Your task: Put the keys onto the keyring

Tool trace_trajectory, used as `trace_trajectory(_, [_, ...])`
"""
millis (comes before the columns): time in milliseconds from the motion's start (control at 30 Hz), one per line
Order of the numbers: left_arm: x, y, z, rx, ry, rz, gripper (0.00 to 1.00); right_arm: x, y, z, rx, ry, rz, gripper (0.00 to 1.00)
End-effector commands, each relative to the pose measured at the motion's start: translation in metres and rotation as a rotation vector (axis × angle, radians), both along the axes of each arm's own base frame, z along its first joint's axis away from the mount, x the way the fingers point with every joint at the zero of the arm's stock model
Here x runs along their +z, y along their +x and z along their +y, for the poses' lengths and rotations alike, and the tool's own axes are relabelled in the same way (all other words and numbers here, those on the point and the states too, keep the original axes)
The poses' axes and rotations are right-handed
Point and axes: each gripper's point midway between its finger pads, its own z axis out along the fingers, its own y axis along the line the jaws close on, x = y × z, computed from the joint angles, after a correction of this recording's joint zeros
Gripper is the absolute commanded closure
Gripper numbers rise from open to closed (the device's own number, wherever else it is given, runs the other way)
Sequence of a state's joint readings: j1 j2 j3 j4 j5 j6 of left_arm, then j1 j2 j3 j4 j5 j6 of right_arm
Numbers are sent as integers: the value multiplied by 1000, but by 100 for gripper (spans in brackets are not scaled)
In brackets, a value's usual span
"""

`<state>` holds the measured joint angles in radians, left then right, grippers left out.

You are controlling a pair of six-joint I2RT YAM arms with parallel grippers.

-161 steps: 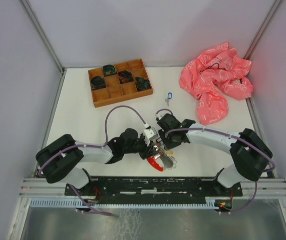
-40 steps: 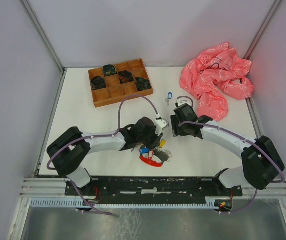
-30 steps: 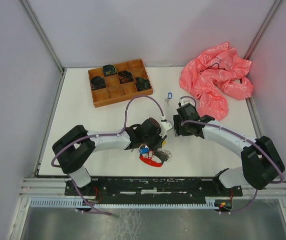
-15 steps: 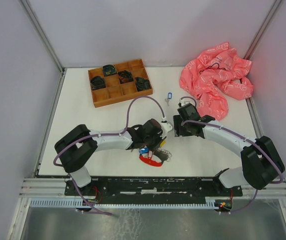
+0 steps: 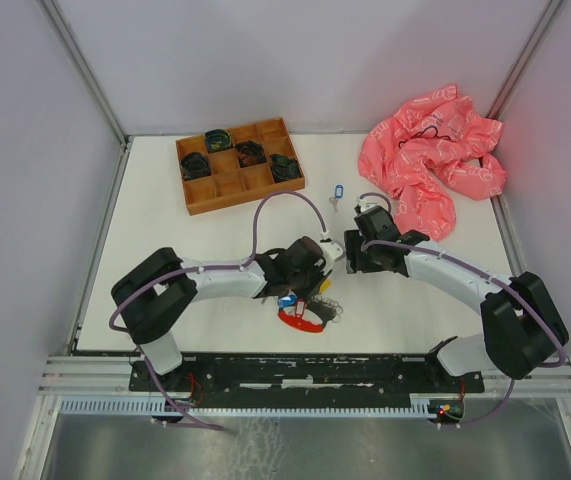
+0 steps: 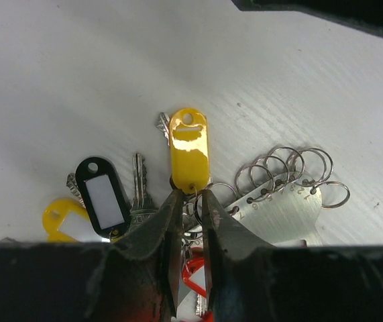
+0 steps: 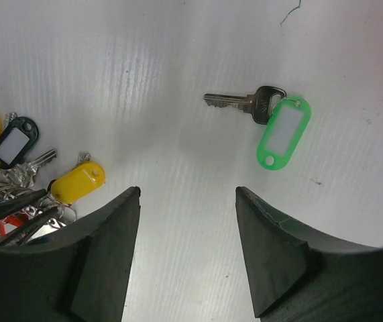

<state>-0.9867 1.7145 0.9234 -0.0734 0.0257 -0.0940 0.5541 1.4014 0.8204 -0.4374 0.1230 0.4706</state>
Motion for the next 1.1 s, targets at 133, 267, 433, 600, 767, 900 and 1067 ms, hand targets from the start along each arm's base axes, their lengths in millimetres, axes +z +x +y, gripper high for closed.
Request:
trace_trajectory(133, [7,14,-9,81,-33,9,80,6,5,7,3,45,-24,33])
trace_trajectory(267, [10,17,-6,100,-46,5,89,7,5,9,26,48,-29,34])
trace_trajectory(433, [22,18,-2,75,-100,-27,97,12,6,15,77,63,-38,33])
trace_trajectory(600, [33,20,8,47,-157,-79,97,21,6,28,144,127,-44,33])
trace_trajectory(767, [47,20,16,22,-279,-100,97,27,6,46,205,235,-44,32])
trace_trajectory(900, [62,20,21,-17,-370,-153,97,36,7,65,275,338,-79,33])
trace_trajectory(1067, [83,21,27,-72,-470,-228,97,47,7,84,371,433,-126,33])
